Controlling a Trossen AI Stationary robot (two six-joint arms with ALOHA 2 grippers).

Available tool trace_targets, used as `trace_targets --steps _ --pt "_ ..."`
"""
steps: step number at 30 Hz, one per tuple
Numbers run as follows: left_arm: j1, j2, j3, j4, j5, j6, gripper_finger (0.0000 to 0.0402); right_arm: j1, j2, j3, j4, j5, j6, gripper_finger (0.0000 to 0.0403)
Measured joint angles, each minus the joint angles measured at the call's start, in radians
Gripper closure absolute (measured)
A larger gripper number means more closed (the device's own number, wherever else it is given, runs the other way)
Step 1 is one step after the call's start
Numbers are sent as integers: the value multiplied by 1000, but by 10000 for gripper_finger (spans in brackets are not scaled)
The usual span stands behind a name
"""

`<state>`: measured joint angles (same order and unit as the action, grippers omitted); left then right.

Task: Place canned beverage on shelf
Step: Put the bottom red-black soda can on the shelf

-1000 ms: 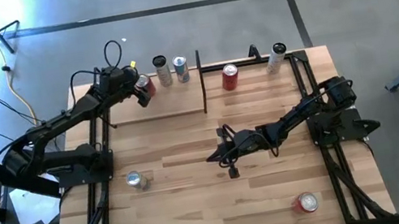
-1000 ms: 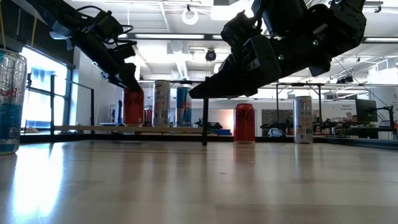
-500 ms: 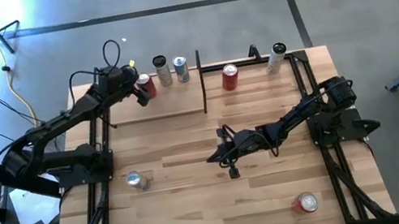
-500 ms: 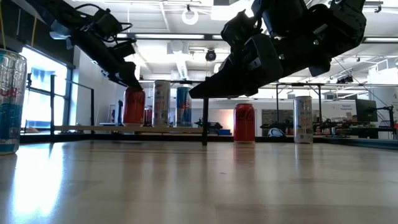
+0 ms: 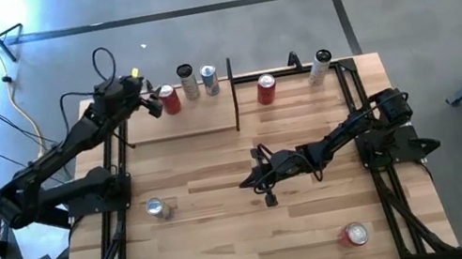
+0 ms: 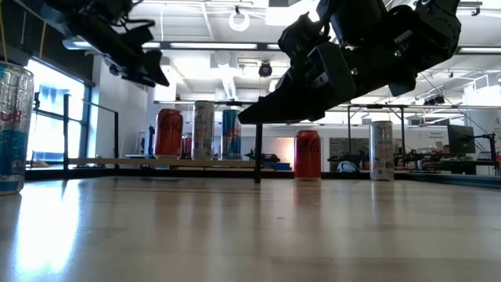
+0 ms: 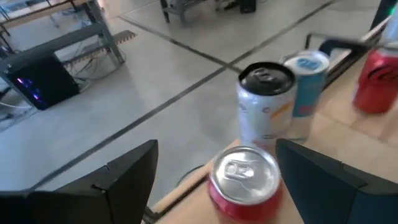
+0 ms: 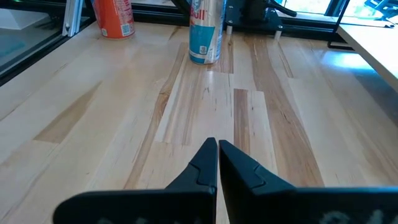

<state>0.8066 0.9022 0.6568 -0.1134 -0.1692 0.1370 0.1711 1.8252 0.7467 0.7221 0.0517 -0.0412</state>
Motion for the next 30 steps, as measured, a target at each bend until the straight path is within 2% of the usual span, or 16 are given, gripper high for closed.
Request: trace_targets --steps 3,6,11,13,18,23,30 --pt "-47 -63 -13 -45 -5 -13 94 0 0 0 0 0 0 403" --pt "-117 -117 -64 -33 -71 -36 118 0 0 0 0 0 0 403" --pt "-216 -191 -193 77 -228 -109 175 0 0 0 0 0 0 403" --pt "-243 -208 -242 130 -252 -152 200 0 0 0 0 0 0 403" --pt "-297 -215 -334 220 -257 -215 265 0 0 0 0 0 0 403" --pt "-319 -199 -375 250 -257 -210 327 0 0 0 1 0 -1 403" --pt "-318 -159 -430 337 -257 -214 392 0 0 0 1 0 0 403"
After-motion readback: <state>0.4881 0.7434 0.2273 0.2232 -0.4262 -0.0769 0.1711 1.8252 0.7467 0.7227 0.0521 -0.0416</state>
